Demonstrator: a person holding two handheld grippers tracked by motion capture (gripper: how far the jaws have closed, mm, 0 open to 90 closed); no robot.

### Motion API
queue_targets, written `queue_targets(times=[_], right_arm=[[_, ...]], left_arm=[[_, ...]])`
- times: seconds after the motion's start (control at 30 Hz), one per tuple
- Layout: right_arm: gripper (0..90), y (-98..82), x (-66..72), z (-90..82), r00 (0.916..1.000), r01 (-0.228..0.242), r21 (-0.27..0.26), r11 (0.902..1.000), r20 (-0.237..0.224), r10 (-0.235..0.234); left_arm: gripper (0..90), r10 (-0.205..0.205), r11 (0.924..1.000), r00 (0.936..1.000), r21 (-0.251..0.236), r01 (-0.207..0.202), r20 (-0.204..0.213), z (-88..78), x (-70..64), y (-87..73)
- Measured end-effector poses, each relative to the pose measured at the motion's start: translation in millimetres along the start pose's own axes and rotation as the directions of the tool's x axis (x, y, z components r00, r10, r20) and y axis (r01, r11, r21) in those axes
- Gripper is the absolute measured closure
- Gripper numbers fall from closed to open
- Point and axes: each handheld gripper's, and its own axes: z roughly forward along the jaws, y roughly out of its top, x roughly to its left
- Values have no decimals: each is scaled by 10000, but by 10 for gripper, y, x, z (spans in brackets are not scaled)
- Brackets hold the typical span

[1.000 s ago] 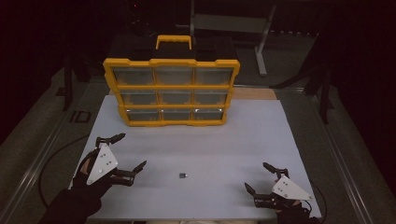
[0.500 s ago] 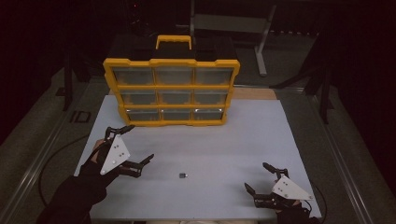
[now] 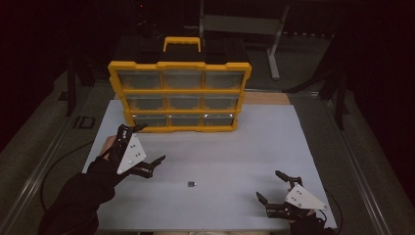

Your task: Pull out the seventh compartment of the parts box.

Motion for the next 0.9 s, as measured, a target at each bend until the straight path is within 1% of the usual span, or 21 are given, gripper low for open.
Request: queue_targets(times=[0.03,0.07,0.27,0.3,0.33,0.37,0.47,0.5,0.53,0.63,0.7,0.8,0.83,0.87,0.9], right_arm=[[82,0,0,0,10000,0,0,10000,0,0],[82,0,0,0,10000,-7,8,10000,1,7],[82,1,1,-3,10000,6,12,10000,-6,-6],[82,1,1,-3,10000,1,10,10000,-10,-1],[82,1,1,-1,10000,-8,9,10000,-14,8],[82,0,1,1,10000,6,13,10000,-8,-6],[82,0,2,2,10000,32,30,10000,-10,-32],[82,0,3,2,10000,27,31,10000,-12,-27],[82,0,2,2,10000,19,27,10000,-16,-19],[82,-3,1,4,10000,15,33,10000,-26,-15],[82,-4,1,5,10000,6,43,10000,-27,-6],[82,-3,3,6,10000,18,50,10000,-41,-18],[82,-3,2,5,10000,35,37,10000,-32,-34],[82,-3,2,4,10000,21,37,10000,-22,-21],[82,-3,2,4,10000,21,37,10000,-22,-21]], left_arm=[[0,0,10000,10000,0,0,0,0,0,0],[0,129,9999,9999,58,-129,-10,24,12,2],[0,366,9992,9993,149,-366,-27,90,35,-7],[0,438,9989,9990,163,-437,-37,104,37,-10],[0,649,9976,9979,250,-648,-36,132,42,-15],[0,712,9970,9975,310,-710,-46,147,44,-17],[0,743,9967,9972,340,-742,-11,179,56,-22],[0,864,9949,9963,517,-861,-31,212,65,-24],[0,864,9949,9963,517,-861,-31,212,65,-24],[0,1139,9906,9935,759,-1136,5,267,75,-21],[0,1243,9890,9922,800,-1245,72,298,79,-20],[0,1453,9854,9894,889,-1450,39,348,98,-24],[0,1459,9848,9893,950,-1454,21,367,105,-26],[0,1508,9833,9886,1025,-1504,38,388,111,-31],[0,1677,9789,9858,1178,-1668,17,411,118,-34]])
